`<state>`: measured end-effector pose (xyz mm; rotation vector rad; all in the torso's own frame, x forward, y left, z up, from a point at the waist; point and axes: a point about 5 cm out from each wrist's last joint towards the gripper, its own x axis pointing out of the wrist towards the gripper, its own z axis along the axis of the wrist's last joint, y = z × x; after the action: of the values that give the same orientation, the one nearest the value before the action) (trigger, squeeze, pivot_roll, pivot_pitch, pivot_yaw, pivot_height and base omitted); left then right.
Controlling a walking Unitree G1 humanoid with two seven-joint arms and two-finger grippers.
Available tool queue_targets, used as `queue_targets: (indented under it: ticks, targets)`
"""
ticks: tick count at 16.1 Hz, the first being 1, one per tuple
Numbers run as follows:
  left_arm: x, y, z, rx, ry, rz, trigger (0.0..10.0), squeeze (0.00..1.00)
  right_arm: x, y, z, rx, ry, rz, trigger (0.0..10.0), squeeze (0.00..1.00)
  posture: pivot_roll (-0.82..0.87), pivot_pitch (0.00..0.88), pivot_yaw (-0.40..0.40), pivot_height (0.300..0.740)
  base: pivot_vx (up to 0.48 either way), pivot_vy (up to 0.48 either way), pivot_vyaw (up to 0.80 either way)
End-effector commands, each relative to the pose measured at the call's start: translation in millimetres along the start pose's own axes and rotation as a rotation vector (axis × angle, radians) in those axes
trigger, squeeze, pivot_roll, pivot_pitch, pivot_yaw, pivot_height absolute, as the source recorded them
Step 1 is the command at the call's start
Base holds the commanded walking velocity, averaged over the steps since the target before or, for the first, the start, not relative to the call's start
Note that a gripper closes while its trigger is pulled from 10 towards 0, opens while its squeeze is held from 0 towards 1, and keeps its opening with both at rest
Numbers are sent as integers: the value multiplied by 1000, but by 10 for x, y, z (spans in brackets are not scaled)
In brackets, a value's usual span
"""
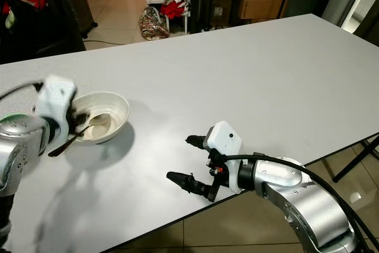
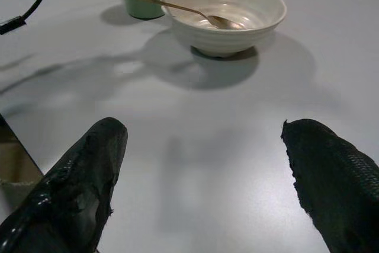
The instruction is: Setting the table
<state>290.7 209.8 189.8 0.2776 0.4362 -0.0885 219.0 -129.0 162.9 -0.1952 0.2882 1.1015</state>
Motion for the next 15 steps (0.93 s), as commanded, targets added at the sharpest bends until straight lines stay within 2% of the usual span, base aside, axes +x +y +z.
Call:
queue_targets:
  ticks: [1, 2, 3, 5, 6, 8, 11, 15]
  targets:
    - [-81, 41, 161, 0, -167, 49, 10000, 373, -21, -8, 43, -5, -28, -31, 10000, 0, 1, 0, 43, 740, 0, 0, 0]
    - [-187, 3, 232, -34, -306, 85, 10000, 0, 3, -90, 69, 7, -81, -172, 10000, 0, 4, 0, 41, 740, 0, 0, 0]
    - [-282, -70, 212, -90, -362, 81, 10000, 0, 23, -133, 79, 28, -121, -278, 10000, 0, 6, 0, 41, 740, 0, 0, 0]
    - [-414, -104, 129, -118, -422, 147, 10000, 0, 54, -147, 72, 40, -135, -377, 10000, 0, 8, 0, 45, 740, 0, 0, 0]
    - [-482, -146, 43, -154, -421, 145, 10000, 0, 68, -167, 74, 45, -150, -449, 10000, 0, 10, 0, 45, 740, 0, 0, 0]
    - [-583, -229, -59, -163, -440, 132, 10000, 0, 76, -204, 91, 87, -197, -563, 10000, 0, 22, 0, 39, 740, 0, 0, 0]
    - [-630, -402, -73, -161, -465, 77, 10000, 0, 128, -211, 110, 103, -226, -607, 10000, 0, 35, 0, 31, 740, 0, 0, 0]
    - [-632, -423, -84, -160, -469, 76, 10000, 0, 179, -161, 104, 97, -237, -610, 10000, 0, 34, 0, 34, 740, 0, 0, 0]
